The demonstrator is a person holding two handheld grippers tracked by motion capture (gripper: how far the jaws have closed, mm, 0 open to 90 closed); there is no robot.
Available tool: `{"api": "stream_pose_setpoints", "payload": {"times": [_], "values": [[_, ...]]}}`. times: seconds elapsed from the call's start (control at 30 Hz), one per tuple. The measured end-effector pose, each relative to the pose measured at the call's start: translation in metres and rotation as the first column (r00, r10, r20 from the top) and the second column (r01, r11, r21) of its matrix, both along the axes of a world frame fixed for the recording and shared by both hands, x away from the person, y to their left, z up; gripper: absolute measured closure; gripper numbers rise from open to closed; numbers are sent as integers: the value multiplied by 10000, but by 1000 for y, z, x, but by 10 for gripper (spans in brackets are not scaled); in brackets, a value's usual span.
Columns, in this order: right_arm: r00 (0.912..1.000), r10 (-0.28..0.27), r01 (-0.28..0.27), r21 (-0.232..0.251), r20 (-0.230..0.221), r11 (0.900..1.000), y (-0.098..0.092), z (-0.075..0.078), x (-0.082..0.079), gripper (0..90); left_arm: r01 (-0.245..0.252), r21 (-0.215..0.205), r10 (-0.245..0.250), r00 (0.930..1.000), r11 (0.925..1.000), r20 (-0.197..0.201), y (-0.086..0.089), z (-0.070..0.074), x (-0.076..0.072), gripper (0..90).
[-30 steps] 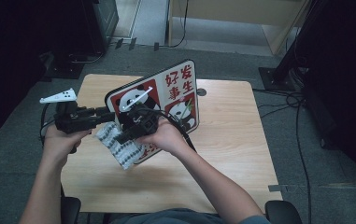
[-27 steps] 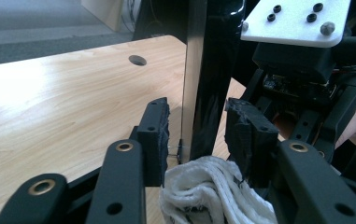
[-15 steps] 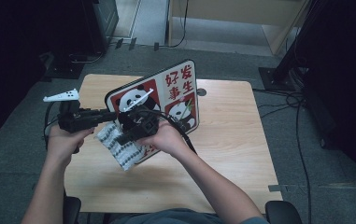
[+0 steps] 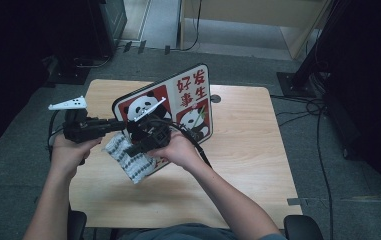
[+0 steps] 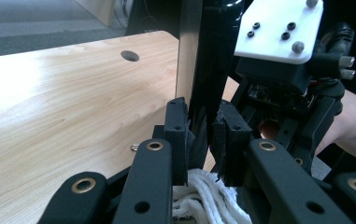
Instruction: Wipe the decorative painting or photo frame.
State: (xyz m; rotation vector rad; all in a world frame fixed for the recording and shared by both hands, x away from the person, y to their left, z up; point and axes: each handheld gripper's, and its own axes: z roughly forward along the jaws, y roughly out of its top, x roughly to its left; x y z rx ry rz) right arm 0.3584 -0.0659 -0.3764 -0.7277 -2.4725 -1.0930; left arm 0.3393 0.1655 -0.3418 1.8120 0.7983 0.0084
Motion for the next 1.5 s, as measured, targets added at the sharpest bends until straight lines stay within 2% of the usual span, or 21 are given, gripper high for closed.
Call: {"api": "stream_pose_setpoints", "payload": {"times": [0.6,1.03,1.13,1.5], "values": [[9999,-40,39,-100,-164,9999,-2,-15,-1,764,7,9,-7,10000,10000,-9,0,0,-1,777],[9999,-53,54,-67,130,10000,-6,-27,-5,767,-49,31,49,10000,10000,22,-1,0,-1,776],[9998,-15,19,-202,221,9998,-6,-32,-7,767,-70,58,69,10000,10000,21,-1,0,-1,777],[9996,-15,19,-141,268,9999,-11,-48,-10,766,-77,102,76,10000,9999,32,-1,0,-2,778]]}}
